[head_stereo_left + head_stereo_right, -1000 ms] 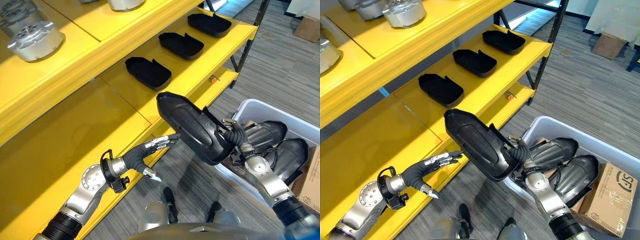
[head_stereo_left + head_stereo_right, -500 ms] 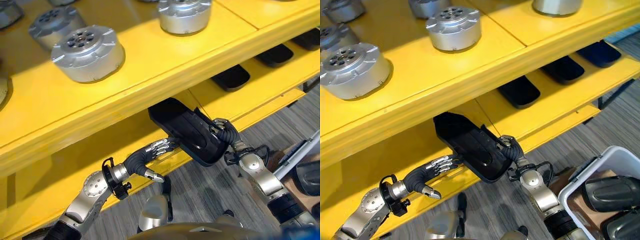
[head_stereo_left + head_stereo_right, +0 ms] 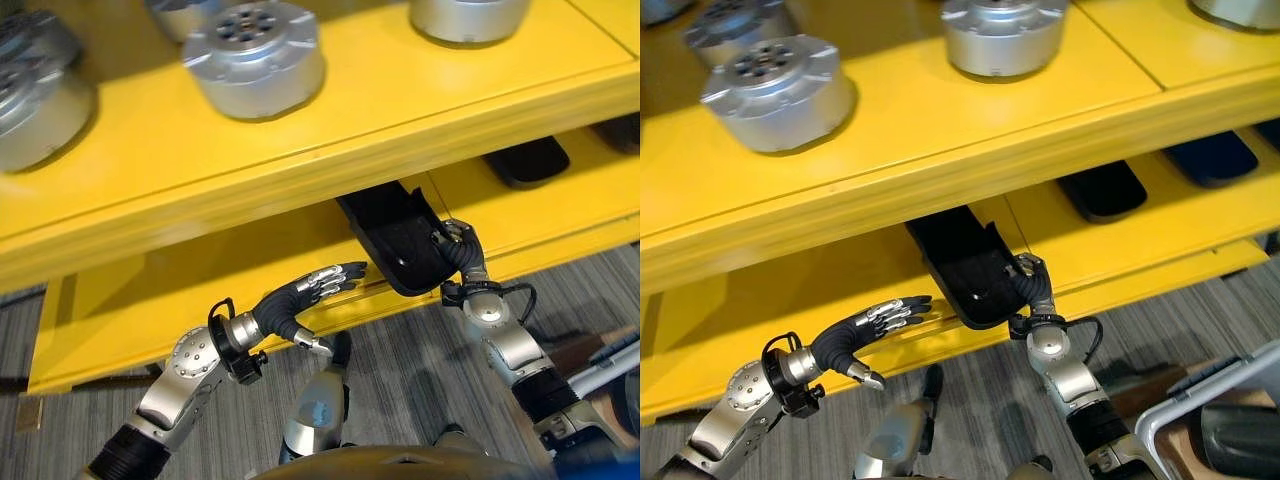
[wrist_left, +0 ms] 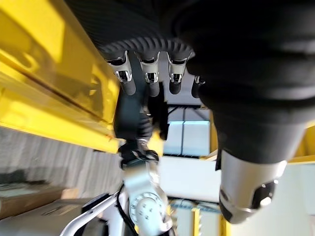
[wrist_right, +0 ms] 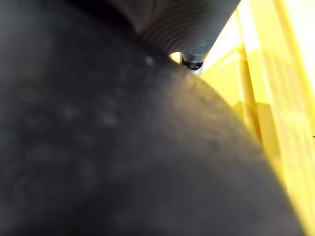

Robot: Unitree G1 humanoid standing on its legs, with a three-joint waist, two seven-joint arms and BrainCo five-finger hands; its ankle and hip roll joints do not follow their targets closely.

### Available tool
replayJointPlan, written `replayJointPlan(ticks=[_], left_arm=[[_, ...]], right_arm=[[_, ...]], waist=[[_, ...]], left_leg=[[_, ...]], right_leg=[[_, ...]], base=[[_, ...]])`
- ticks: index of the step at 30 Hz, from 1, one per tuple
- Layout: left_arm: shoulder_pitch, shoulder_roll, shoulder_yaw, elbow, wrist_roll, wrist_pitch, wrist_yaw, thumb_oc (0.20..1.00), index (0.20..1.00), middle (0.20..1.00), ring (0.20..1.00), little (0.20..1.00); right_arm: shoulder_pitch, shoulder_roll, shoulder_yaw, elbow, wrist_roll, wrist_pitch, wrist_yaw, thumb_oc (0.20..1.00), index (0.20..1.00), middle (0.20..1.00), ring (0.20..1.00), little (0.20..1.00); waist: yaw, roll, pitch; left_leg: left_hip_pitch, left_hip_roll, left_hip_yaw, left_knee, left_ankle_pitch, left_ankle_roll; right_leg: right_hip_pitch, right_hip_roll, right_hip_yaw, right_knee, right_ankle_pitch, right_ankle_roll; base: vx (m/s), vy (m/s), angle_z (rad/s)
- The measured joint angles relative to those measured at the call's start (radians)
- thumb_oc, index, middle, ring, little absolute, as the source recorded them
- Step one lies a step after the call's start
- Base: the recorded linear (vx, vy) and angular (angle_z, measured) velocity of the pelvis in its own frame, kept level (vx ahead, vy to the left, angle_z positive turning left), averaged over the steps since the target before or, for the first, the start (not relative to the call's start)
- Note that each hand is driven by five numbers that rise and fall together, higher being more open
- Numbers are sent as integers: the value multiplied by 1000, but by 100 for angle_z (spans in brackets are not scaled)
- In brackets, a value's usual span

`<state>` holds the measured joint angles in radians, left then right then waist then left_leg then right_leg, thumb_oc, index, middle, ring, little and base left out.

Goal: Move parts from the plastic box to the shelf.

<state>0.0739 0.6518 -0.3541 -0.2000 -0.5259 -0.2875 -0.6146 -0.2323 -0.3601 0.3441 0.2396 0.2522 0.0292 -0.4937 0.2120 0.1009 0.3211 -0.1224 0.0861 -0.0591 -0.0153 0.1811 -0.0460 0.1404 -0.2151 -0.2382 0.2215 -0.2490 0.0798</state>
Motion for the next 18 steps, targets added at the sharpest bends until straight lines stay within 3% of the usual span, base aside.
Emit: replayJointPlan(ticks=[2, 4, 7, 8, 9, 10, 11, 12, 13, 14, 15, 16, 18], left_arm=[[8, 0, 0, 0, 6, 7, 4, 1000, 1000, 1000, 1000, 1000], [41, -2, 0, -1, 7, 22, 10, 1000, 1000, 1000, 1000, 1000], [99, -12, 1, -1, 7, 52, 6, 1000, 1000, 1000, 1000, 1000], [105, -21, -2, 1, 7, 68, -18, 1000, 1000, 1000, 1000, 1000], [91, -16, -4, 1, 4, 67, -45, 1000, 1000, 1000, 1000, 1000], [94, -9, -5, 1, 4, 65, -64, 1000, 1000, 1000, 1000, 1000], [109, -6, -11, 0, 3, 65, -63, 1000, 1000, 1000, 1000, 1000], [102, 7, -18, -7, 2, 63, -58, 1000, 1000, 1000, 1000, 1000], [102, -25, -28, -3, 2, 65, -40, 1000, 1000, 1000, 1000, 1000], [64, -41, -62, 1, 3, 65, -33, 1000, 1000, 1000, 1000, 1000], [-2, -58, -73, 23, 2, 62, -17, 1000, 1000, 1000, 1000, 1000], [-59, -48, -64, 59, -2, 54, 28, 1000, 1000, 1000, 1000, 1000], [-87, -55, -73, 108, -2, 51, 38, 1000, 1000, 1000, 1000, 1000]], right_arm=[[-29, 16, -1, 35, 1, -3, -18, 200, 200, 200, 200, 200], [-49, 43, -8, 63, 2, 0, -44, 200, 200, 200, 200, 200], [-50, 57, -15, 64, 20, 7, -83, 200, 200, 200, 200, 200], [-30, 74, -30, 70, 22, 13, -126, 200, 200, 200, 200, 200], [-14, 75, -60, 72, 23, 29, -162, 200, 200, 200, 200, 200], [-8, 61, -61, 74, 24, 37, -180, 200, 200, 200, 200, 200], [-18, 53, -38, 77, 24, 39, -172, 200, 200, 200, 200, 200], [-33, 58, -14, 89, 30, 36, -158, 200, 200, 200, 200, 200], [-78, 57, 6, 122, 34, 36, -122, 200, 200, 200, 200, 200], [-93, 44, 10, 128, 39, 37, -117, 200, 200, 200, 200, 200], [-93, 26, -6, 139, 45, 39, -111, 200, 200, 200, 200, 200], [-91, 1, -22, 147, 50, 40, -97, 200, 200, 200, 200, 200], [-88, -10, -72, 142, 51, 32, -100, 200, 200, 200, 200, 200]], waist=[[25, 3, 3], [33, 9, -2], [59, 20, -11], [33, 19, -14], [-8, 15, -13], [-37, 15, -16], [-39, 12, -28], [-36, -25, -46], [-28, -27, -49], [-59, -19, -55], [-94, -29, -52], [-114, -61, -55], [-145, -46, -57]], left_leg=[[-1, 12, -33, 6, 0, 0], [1, 49, -65, 6, -15, 10], [19, 79, -52, -26, -77, 102], [45, 85, 42, -74, -165, 262], [47, 100, 200, -68, -248, 333], [37, 113, 336, 24, -236, 272], [54, 118, 377, 82, -216, 196], [40, 105, 362, 154, -195, 107], [49, 111, 297, 271, -167, 69], [65, 113, 265, 308, -177, 38], [66, 98, 252, 256, -134, 61], [74, 96, 244, 193, -138, 53], [75, 92, 257, 157, -166, -34]], right_leg=[[5, 33, 13, 31, -39, 18], [23, 79, -21, 61, -63, 2], [38, 111, -57, 115, -90, -32], [71, 114, -112, 107, -72, -59], [70, 99, -147, 147, -45, -103], [14, 59, -146, 259, -32, -129], [-65, 30, -141, 371, -42, -183], [-82, -1, -85, 341, -94, -180], [-113, 0, -30, 326, -113, -147], [-126, 3, -21, 298, -103, -84], [-153, -9, -22, 293, -72, -29], [-179, -12, -20, 258, -21, -22], [-182, 2, -26, 214, -25, -19]], base=[[121, -265, 66], [121, -208, 50], [29, -155, 49], [-181, 1, 160], [-190, 53, 217], [-258, 134, 155], [-207, 141, 54], [-252, 184, -78], [-178, 227, -109], [-170, 324, -96], [-153, 444, -77], [-110, 350, -65], [-39, 122, -29]])
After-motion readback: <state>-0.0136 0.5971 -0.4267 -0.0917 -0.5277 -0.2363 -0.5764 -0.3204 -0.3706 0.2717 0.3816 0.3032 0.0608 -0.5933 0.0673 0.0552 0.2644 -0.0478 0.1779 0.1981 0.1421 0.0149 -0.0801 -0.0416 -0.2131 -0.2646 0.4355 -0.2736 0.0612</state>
